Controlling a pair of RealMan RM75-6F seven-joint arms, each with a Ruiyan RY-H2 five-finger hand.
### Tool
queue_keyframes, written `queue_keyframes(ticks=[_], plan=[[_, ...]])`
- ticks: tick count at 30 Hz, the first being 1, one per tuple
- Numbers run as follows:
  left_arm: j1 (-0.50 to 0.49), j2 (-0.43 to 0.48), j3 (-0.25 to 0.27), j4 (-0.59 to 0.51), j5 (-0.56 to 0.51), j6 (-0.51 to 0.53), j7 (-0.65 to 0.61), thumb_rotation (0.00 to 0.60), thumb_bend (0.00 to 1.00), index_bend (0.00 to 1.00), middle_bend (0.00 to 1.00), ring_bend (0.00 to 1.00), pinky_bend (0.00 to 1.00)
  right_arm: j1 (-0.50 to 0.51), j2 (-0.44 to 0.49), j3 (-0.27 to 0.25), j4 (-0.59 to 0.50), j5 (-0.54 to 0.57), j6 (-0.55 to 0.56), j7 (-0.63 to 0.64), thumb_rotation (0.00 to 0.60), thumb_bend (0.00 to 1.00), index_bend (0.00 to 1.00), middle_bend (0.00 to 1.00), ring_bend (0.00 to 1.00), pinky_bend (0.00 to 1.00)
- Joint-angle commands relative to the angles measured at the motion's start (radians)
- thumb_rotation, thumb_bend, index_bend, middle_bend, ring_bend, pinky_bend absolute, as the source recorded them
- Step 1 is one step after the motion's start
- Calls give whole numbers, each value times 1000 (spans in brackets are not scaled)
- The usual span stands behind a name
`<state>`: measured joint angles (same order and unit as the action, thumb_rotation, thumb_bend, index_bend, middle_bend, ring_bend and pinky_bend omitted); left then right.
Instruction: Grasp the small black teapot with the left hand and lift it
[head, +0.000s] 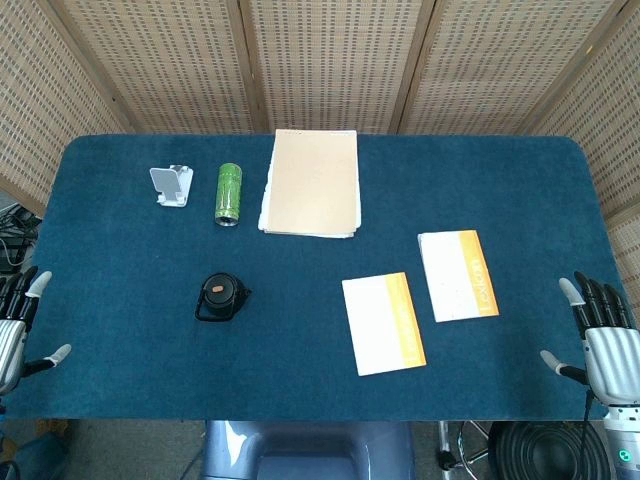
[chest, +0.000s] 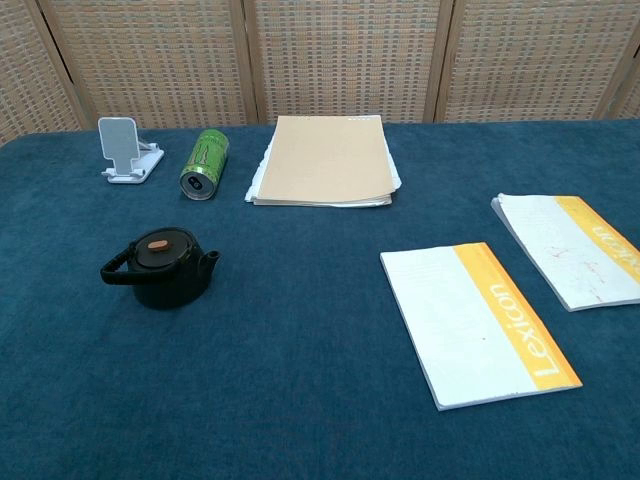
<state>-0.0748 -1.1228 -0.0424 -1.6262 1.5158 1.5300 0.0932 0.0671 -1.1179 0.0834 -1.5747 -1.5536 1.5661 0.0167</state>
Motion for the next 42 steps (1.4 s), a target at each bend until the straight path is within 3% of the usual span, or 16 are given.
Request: queue_keyframes(ticks=[1, 8, 16, 19, 23, 27, 42], plan=[[0, 0, 0, 0, 0, -1, 1, 600, 0, 0, 0, 0, 0, 0, 0, 0, -1, 1, -1, -2, 600, 0, 0, 0, 0, 0], [-31, -7, 8, -18, 17, -53, 6, 600, 0, 0, 0, 0, 0, -2, 4, 2, -5, 9, -3, 4, 600, 0, 0, 0, 0, 0], [-201, -12, -22, -118, 23, -292, -1, 600, 0, 0, 22, 6, 0, 5, 2, 9, 0, 29, -22, 4, 600, 0, 0, 0, 0, 0], [-268, -26, -39, -147, 3, -386, -22, 600, 0, 70, 96, 88, 0, 7, -1, 12, 5, 38, -27, 3, 600, 0, 0, 0, 0, 0], [-316, -40, -51, -172, -28, -452, 3, 600, 0, 243, 244, 214, 0, 8, -1, 14, 7, 45, -33, 4, 600, 0, 0, 0, 0, 0], [-367, -62, -71, -218, -112, -521, 94, 600, 0, 322, 305, 254, 0, 10, 0, 17, 9, 53, -39, 13, 600, 0, 0, 0, 0, 0], [-458, -127, -80, -267, -384, -609, 234, 600, 0, 327, 310, 262, 0, 10, 13, 18, 8, 60, -48, 49, 600, 0, 0, 0, 0, 0]])
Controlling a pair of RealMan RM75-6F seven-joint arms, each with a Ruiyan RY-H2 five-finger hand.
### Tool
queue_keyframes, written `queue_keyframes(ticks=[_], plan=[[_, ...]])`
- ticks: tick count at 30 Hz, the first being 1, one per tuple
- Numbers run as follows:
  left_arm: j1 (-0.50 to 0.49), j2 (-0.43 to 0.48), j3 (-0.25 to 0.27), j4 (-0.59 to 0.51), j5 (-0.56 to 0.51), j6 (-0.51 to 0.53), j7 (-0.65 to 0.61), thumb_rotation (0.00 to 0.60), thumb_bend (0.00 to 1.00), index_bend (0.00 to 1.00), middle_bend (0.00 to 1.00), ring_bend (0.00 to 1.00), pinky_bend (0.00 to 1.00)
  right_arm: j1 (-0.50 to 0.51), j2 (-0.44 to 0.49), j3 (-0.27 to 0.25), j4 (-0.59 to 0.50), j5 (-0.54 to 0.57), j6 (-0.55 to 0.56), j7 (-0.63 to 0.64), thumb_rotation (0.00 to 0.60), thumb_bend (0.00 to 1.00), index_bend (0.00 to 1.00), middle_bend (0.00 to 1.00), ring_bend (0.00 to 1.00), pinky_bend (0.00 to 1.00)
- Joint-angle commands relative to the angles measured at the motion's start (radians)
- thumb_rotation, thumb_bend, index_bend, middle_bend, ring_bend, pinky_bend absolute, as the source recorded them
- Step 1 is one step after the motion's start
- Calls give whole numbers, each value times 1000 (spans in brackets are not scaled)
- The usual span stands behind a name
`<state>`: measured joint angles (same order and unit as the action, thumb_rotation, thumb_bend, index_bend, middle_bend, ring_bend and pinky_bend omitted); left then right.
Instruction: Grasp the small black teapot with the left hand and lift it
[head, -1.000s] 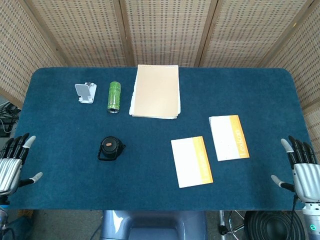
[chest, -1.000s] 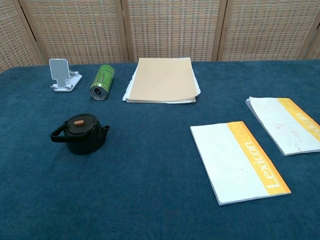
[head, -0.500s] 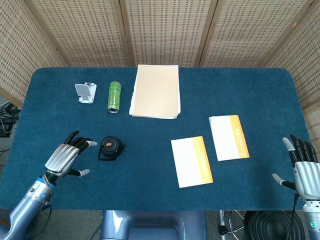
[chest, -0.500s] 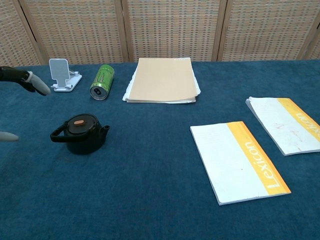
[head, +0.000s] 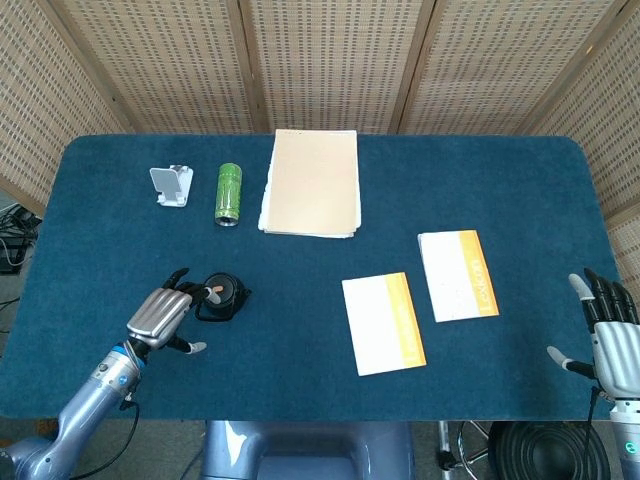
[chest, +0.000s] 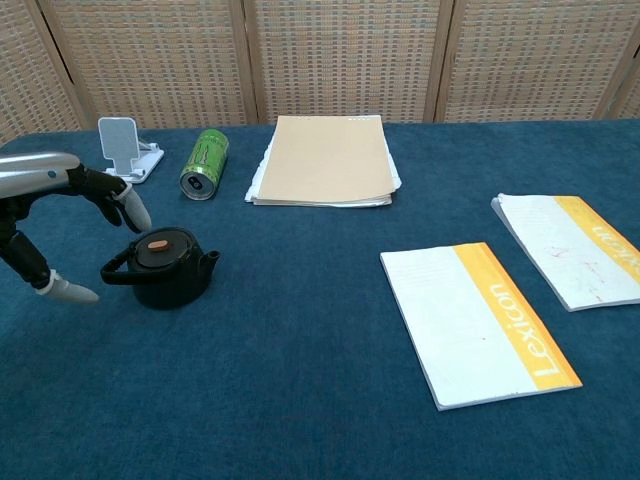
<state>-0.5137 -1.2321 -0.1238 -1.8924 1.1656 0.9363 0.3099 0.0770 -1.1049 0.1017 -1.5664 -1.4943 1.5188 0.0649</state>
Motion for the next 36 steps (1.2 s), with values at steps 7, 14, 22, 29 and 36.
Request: queue_keyframes(ticks=[7, 14, 22, 29, 36], plan=[[-47, -38, 10, -4, -111, -20, 33, 600, 0, 324, 312, 266, 0, 0, 3, 2, 1, 5, -4, 10, 600, 0, 0, 0, 0, 0], [-74, -37, 16, -14, -181, -34, 31, 600, 0, 324, 323, 316, 0, 2, 1, 2, 4, 10, -10, 9, 600, 0, 0, 0, 0, 0], [-99, -19, 27, -25, -239, -37, 38, 600, 0, 349, 335, 316, 0, 4, 0, 3, 5, 15, -15, 11, 600, 0, 0, 0, 0, 0], [-123, -16, 42, -27, -279, -45, 46, 600, 0, 351, 334, 316, 0, 4, -1, 4, 6, 17, -16, 8, 600, 0, 0, 0, 0, 0], [-145, -19, 56, -24, -320, -42, 63, 600, 0, 352, 335, 316, 0, 6, -2, 3, 7, 18, -20, 6, 600, 0, 0, 0, 0, 0]])
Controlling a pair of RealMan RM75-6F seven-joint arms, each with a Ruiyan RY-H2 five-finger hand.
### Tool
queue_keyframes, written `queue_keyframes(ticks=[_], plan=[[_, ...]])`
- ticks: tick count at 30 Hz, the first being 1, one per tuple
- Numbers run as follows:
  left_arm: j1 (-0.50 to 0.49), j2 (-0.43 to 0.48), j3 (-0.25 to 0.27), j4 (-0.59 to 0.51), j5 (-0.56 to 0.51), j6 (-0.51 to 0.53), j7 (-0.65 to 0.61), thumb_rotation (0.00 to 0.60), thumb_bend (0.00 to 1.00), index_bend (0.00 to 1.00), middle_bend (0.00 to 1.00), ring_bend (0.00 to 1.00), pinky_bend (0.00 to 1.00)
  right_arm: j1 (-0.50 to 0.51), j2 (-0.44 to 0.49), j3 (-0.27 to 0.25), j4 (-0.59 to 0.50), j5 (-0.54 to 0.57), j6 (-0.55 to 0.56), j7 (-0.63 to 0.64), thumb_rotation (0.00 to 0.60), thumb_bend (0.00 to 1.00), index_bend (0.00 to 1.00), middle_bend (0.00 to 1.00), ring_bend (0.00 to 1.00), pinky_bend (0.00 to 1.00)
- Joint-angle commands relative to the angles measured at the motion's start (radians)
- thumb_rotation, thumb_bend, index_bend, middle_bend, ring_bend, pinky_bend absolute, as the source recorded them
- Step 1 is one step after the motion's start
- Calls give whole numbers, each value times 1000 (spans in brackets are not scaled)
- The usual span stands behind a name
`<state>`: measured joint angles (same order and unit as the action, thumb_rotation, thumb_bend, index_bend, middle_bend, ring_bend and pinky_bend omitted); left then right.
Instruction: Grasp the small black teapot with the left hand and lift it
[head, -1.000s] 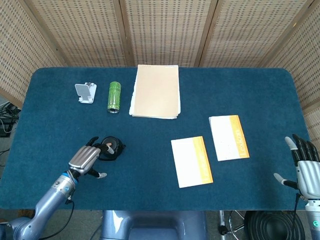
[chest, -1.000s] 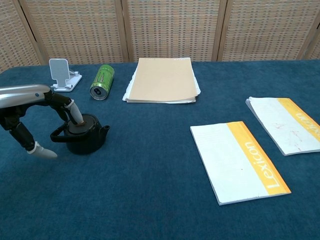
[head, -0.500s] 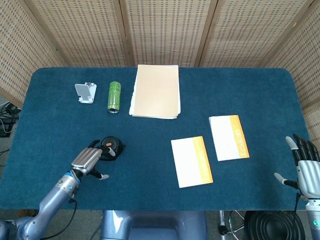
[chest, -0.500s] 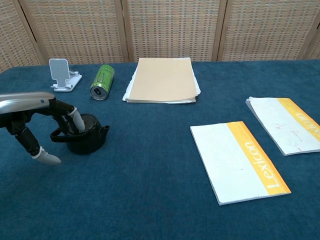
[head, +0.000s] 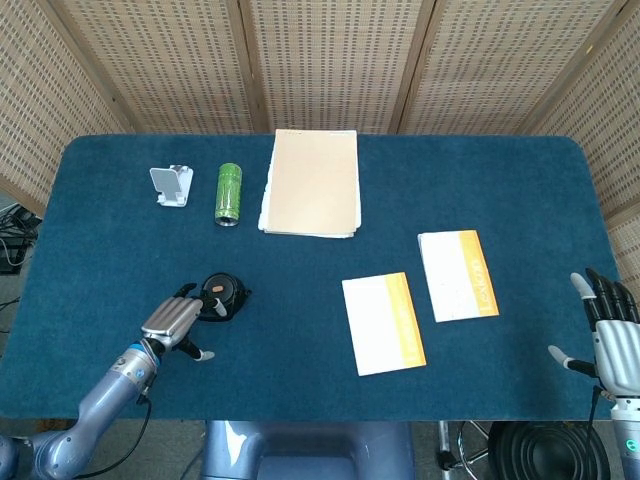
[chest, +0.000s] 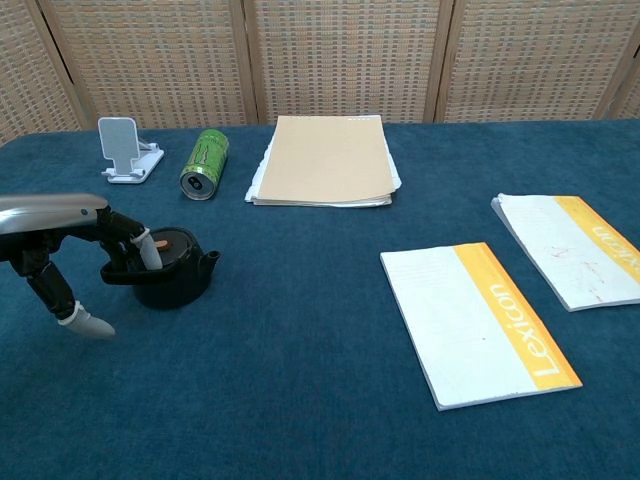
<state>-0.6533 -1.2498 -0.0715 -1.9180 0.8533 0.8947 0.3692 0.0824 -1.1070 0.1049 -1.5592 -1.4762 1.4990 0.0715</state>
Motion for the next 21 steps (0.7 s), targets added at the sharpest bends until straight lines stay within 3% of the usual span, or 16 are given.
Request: queue_keyframes(ticks=[1, 21], plan=[[-9, -2, 6, 2, -13, -3, 4, 600, 0, 351, 335, 316, 0, 1, -1, 0, 0, 0, -1, -1, 600, 0, 0, 0, 0, 0], [-45, -71, 48, 35, -43, 45, 60, 600, 0, 350, 343, 316, 0, 3, 2, -1, 2, 5, -10, 11, 600, 0, 0, 0, 0, 0]])
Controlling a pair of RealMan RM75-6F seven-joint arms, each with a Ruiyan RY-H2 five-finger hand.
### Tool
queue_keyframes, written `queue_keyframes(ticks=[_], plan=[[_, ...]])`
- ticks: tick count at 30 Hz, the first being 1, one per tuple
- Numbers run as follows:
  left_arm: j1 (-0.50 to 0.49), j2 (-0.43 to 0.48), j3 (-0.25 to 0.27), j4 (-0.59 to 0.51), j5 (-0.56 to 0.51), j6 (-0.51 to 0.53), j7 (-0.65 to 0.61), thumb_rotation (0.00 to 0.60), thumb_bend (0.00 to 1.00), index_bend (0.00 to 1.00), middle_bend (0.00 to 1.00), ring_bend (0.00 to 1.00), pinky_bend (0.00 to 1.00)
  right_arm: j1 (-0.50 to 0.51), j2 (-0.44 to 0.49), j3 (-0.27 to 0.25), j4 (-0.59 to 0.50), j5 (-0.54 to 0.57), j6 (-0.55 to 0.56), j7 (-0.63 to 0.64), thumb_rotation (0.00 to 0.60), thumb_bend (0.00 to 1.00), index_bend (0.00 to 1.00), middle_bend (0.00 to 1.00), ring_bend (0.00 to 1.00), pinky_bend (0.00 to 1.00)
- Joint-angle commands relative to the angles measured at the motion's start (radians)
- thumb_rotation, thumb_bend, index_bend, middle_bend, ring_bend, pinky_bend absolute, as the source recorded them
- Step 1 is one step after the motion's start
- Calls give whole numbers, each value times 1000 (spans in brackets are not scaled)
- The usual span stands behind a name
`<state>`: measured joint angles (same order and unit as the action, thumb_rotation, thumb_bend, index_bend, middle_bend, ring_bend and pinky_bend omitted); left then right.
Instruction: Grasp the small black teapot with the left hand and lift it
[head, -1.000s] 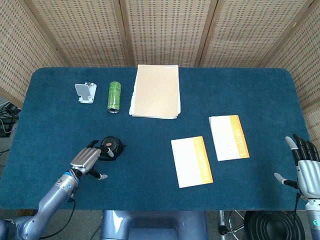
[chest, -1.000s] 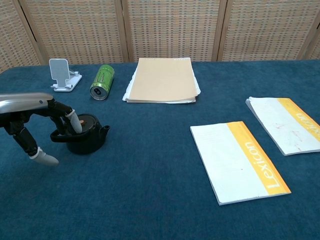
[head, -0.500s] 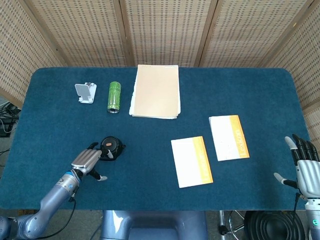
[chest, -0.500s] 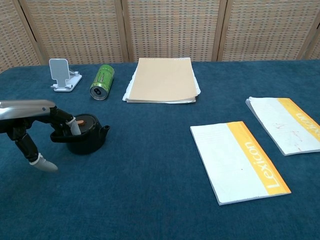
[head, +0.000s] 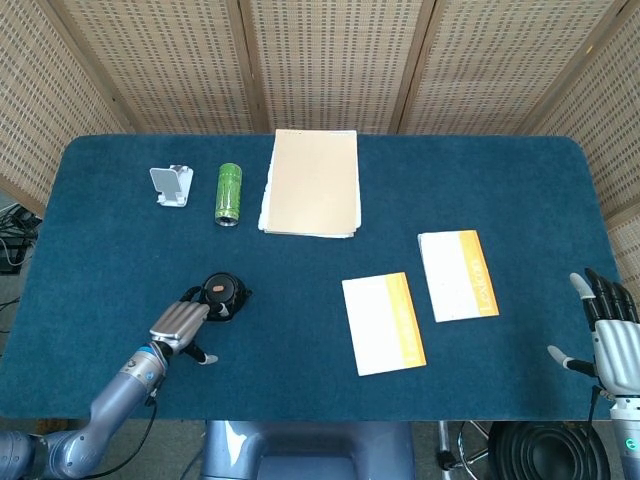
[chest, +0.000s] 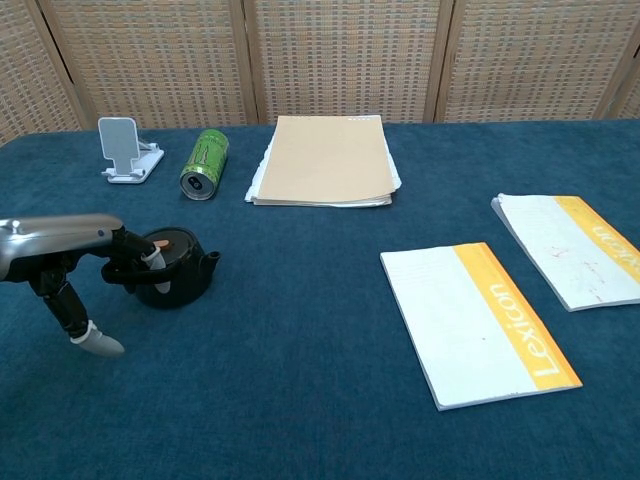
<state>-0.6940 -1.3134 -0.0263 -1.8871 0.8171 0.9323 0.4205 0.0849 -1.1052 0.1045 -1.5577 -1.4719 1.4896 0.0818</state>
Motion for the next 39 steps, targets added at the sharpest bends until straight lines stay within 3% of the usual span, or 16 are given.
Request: queue_keyframes(ticks=[1, 9, 13, 21, 29, 32, 37, 39], plan=[[-7, -13, 5, 6, -12, 11, 16, 600, 0, 350, 343, 316, 0, 1, 0, 0, 0, 0, -1, 0, 600, 0, 0, 0, 0, 0], [-16, -30, 10, 8, -35, 36, 40, 600, 0, 377, 375, 324, 0, 1, 0, 0, 1, 2, -2, 2, 600, 0, 0, 0, 0, 0], [-11, -46, 17, 13, -29, 105, 90, 600, 0, 445, 466, 370, 0, 1, 0, 0, 2, 3, -4, 5, 600, 0, 0, 0, 0, 0], [-9, -78, 22, 19, -57, 196, 186, 600, 0, 642, 630, 464, 0, 1, 2, 2, 2, 6, -4, 8, 600, 0, 0, 0, 0, 0], [5, -77, 23, 23, -44, 239, 212, 600, 0, 919, 834, 560, 0, 2, 1, 1, 0, 6, -6, 5, 600, 0, 0, 0, 0, 0], [18, -81, 21, 39, -11, 255, 196, 600, 0, 989, 892, 581, 0, 1, 0, 0, -1, 5, -5, 2, 600, 0, 0, 0, 0, 0], [46, -90, 28, 99, 115, 260, 116, 600, 0, 1000, 994, 682, 0, 1, 1, 0, -1, 6, -5, 1, 600, 0, 0, 0, 0, 0], [61, -92, 36, 142, 194, 263, 62, 558, 0, 1000, 1000, 750, 0, 1, 1, 0, -2, 7, -6, 0, 600, 0, 0, 0, 0, 0]])
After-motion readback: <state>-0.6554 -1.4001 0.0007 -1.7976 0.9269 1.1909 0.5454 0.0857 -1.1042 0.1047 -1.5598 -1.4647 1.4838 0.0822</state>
